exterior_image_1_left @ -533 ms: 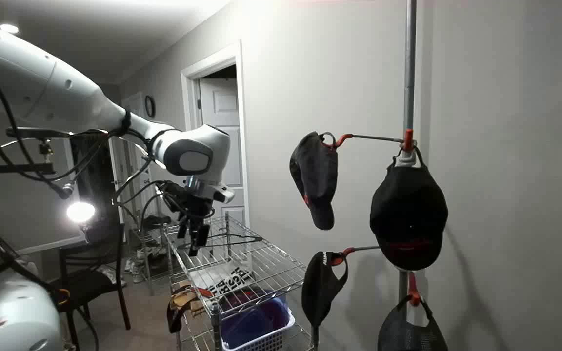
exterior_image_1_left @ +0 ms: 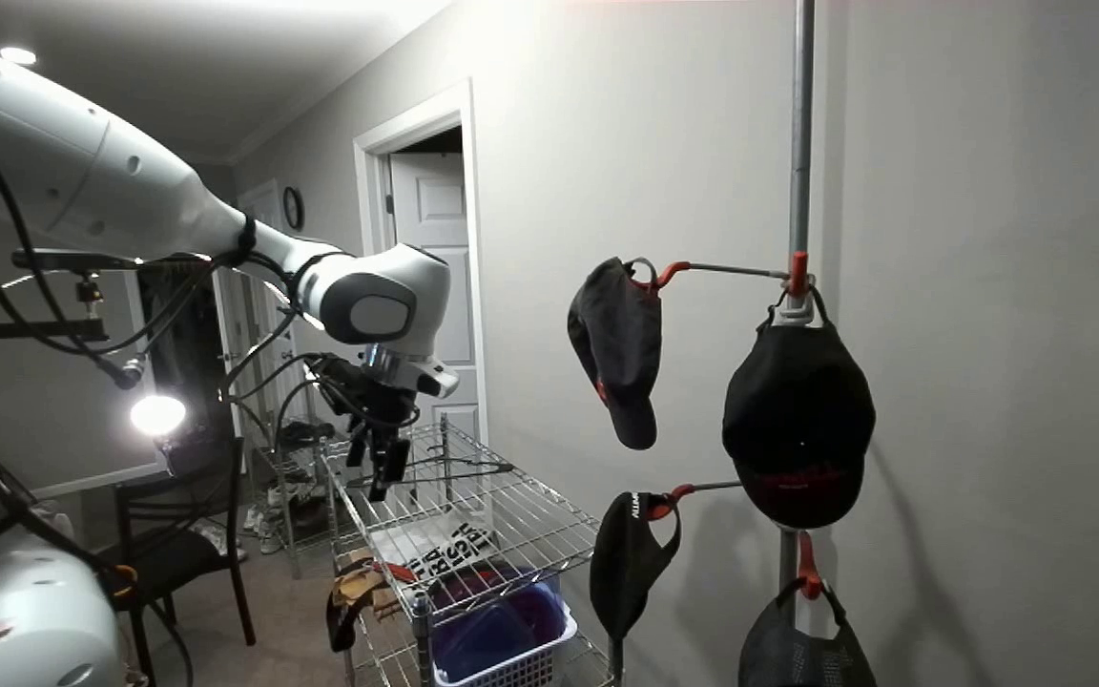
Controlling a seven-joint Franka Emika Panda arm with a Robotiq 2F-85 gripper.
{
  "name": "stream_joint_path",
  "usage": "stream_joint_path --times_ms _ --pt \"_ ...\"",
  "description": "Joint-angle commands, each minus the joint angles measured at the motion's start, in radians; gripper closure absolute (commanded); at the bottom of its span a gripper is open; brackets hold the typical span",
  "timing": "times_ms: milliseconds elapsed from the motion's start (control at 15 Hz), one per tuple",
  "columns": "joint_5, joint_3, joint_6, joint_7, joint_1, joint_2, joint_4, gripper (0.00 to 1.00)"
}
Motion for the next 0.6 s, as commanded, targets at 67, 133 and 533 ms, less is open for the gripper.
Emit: stream_joint_path --times_ms 67,133,533 --pt "0.005 0.014 -0.006 -0.005 -0.017 -0.001 0.003 0.00" --pt "0.005 0.014 -0.006 -0.005 -0.017 -0.001 0.003 0.00" --pt "-0.030 -0.008 0.230 0.068 -0.108 0.042 0.034 0.00"
